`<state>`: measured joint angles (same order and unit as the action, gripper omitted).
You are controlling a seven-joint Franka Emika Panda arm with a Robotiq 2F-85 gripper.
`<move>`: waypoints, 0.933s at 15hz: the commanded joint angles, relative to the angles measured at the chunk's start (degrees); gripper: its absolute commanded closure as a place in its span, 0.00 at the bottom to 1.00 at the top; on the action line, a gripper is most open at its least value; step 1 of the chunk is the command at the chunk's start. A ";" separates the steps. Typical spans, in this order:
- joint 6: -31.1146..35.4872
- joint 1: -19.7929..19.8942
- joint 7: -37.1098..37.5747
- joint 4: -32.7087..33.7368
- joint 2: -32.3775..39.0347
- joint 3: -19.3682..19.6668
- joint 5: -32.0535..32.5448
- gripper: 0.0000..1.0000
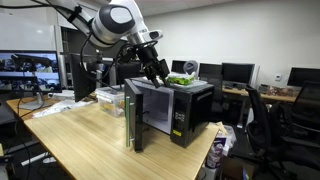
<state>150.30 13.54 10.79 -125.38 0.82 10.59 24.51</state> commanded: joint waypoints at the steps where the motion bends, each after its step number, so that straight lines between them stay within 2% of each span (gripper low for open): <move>1: -8.02 -1.14 -0.23 -4.86 -3.45 0.48 3.75 0.55; 4: -18.76 -2.99 -6.44 -14.07 -12.51 -1.30 -0.32 0.77; 6: -25.61 -4.43 -12.18 -17.69 -18.26 -2.25 -3.81 0.91; 7: -28.37 -5.28 -15.59 -19.36 -21.66 -2.37 -6.07 0.94; 9: -38.15 -7.67 -22.35 -22.50 -30.30 -2.78 -10.29 1.00; 10: -41.22 -9.15 -27.18 -23.05 -34.79 -1.92 -11.76 1.00; 12: -38.39 -10.06 -30.06 -21.70 -36.89 -0.78 -12.48 0.97; 13: -36.43 -10.21 -30.96 -20.94 -37.44 -0.27 -12.27 0.79; 14: -34.39 -10.65 -32.84 -19.48 -37.14 0.51 -11.69 0.72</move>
<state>111.83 3.96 -16.60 -146.17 -34.53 9.04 13.57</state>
